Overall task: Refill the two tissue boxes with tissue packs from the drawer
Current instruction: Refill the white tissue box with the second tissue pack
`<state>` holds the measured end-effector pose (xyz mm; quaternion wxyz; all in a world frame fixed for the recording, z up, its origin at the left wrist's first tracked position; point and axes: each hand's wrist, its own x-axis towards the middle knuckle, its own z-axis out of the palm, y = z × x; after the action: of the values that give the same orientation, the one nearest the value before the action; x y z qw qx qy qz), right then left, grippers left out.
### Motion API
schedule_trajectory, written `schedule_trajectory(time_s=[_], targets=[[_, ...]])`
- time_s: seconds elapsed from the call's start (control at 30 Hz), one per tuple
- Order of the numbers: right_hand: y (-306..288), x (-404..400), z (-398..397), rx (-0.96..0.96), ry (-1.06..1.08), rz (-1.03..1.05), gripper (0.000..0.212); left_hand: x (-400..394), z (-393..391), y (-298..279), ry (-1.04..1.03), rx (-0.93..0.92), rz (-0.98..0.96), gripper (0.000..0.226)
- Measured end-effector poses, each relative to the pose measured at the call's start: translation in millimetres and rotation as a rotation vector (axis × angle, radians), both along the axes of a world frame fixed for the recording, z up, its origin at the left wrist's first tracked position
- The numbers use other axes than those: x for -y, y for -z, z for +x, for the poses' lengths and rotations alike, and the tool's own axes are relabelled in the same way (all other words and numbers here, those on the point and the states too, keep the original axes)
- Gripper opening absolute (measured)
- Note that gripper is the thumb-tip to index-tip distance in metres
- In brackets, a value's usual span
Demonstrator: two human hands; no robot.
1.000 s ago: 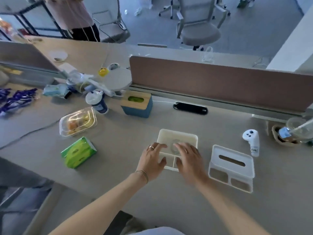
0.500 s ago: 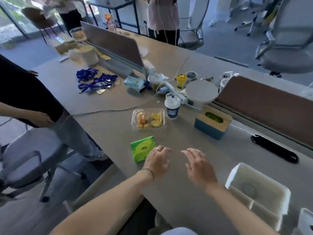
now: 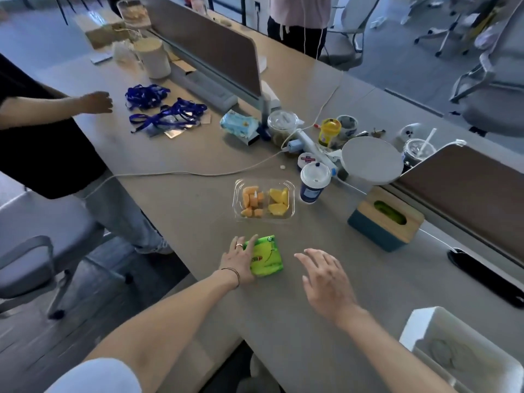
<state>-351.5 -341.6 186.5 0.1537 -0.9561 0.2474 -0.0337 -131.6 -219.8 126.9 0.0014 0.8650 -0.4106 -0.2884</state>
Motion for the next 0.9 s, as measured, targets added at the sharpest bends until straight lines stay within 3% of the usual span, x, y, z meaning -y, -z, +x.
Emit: schedule_trajectory(time_s=[0.4,0.7,0.9], targets=[[-11,11,-9,0.054,0.057,0.059,0.061,6,-28,-25,0.020,0.053,-0.188,0.105],[-30,30,-75,0.043,0.097,0.043,0.094,54,-121,-82,0.319,0.131,-0.370,0.108],[-45,51,-170,0.038,0.262,-0.017,0.094,105,-197,-104,0.574,0.135,-0.425,0.107]])
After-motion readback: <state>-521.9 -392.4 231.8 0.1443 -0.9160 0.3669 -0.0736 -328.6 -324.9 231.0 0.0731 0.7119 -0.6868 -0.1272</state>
